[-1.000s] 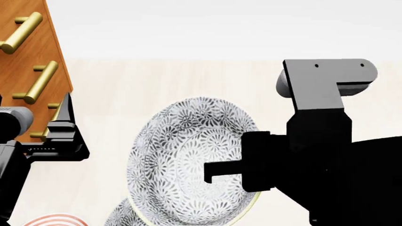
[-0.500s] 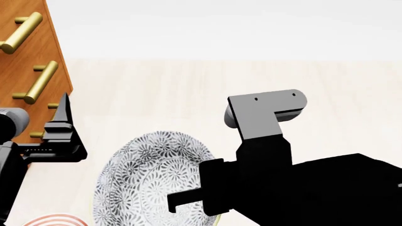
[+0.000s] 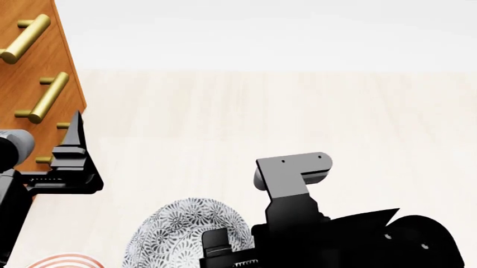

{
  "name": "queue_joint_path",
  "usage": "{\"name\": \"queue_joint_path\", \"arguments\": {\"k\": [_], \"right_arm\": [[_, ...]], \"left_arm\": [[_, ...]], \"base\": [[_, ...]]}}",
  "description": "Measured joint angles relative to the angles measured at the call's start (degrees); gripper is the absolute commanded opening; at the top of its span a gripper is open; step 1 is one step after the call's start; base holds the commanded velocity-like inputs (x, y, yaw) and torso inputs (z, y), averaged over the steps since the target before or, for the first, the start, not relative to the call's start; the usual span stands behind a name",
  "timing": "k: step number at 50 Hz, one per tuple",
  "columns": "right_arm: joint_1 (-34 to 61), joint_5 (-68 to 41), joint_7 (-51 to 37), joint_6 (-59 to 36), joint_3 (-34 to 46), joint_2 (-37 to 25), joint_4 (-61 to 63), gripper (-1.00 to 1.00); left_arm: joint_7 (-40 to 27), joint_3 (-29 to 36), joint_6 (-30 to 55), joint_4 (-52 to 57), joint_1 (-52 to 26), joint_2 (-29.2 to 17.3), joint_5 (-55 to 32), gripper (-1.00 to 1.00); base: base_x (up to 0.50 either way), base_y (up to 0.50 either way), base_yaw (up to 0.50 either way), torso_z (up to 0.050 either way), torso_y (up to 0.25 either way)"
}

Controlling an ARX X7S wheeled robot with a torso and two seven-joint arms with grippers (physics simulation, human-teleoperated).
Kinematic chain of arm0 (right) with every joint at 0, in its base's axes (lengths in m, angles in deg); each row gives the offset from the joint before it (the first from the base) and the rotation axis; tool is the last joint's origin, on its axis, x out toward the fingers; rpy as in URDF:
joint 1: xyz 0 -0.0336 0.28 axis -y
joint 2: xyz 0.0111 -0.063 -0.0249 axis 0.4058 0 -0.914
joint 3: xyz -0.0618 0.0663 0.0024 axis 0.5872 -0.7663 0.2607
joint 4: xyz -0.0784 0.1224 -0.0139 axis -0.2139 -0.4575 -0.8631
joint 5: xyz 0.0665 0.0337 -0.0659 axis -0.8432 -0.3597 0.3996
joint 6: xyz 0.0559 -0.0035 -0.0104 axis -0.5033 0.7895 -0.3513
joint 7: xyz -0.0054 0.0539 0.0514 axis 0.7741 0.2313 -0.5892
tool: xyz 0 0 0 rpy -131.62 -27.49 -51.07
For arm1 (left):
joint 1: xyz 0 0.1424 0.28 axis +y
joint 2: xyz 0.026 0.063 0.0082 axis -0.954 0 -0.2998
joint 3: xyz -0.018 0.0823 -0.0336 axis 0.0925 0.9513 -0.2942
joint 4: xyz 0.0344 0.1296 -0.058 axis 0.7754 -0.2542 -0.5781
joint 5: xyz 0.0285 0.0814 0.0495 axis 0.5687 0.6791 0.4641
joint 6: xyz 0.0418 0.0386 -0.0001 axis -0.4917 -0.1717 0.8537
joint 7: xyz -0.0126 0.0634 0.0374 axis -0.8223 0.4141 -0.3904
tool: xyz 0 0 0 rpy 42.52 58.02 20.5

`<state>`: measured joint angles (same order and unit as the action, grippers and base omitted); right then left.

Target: Stack the bowl at the front on the bowl in the middle.

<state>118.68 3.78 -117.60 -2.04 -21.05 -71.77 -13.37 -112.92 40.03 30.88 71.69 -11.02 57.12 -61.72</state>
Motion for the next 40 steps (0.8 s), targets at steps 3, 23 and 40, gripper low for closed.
{"name": "queue_joint_path", "arguments": {"k": [3,23,40], "right_arm": [[-0.1,0.9,1.1,0.2,0.5,0.0,-0.3,1.0],[2.9,-13.3,-14.9,-0.4,-3.8,-3.3,10.4,1.0],[-11.3,28.9,-10.4,32.8,0.1,-9.2,31.9,1.0]], "left_arm": [[0.0,0.1,-0.1,-0.1,0.0,-0.1,-0.1,1.0],[-0.2,0.1,-0.1,0.2,0.0,-0.4,-1.2,1.0],[-0.1,1.6,-9.5,0.1,3.0,0.4,2.2,1.0]], "base": [[0.0,0.0,0.0,0.0,0.0],[0.0,0.0,0.0,0.0,0.0],[0.0,0.0,0.0,0.0,0.0]]}}
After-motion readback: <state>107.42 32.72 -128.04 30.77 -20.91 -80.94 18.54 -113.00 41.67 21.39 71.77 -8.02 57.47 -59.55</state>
